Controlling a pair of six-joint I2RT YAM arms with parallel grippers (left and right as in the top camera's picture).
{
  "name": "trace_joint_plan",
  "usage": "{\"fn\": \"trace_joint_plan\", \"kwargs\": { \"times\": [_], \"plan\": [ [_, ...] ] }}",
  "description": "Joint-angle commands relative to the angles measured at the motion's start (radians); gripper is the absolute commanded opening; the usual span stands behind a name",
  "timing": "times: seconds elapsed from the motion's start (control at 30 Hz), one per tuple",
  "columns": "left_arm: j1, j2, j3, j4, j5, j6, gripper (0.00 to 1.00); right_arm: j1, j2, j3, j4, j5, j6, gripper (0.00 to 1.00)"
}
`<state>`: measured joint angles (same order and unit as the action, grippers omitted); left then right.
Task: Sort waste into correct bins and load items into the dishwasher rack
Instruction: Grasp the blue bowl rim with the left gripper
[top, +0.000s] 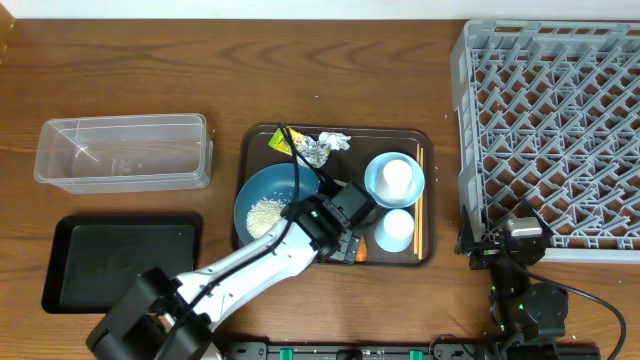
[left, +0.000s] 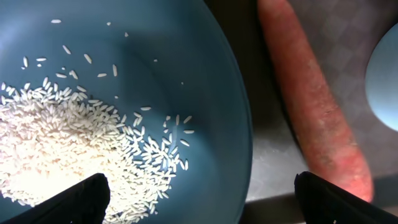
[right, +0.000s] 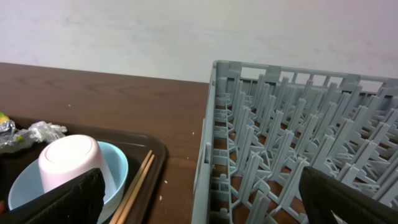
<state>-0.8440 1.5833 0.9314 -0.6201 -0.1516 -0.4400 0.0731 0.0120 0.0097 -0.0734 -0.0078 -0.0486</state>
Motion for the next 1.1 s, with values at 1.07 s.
{"fn": "trace_joint_plan", "kwargs": {
  "times": [1.07],
  "plan": [
    [-0.002,0.141,0.018,0.061,-0.102,-0.01,0.6,-0.009,-0.006,-0.004,-0.001,0.003,-0.013,0.99]
  ]
}}
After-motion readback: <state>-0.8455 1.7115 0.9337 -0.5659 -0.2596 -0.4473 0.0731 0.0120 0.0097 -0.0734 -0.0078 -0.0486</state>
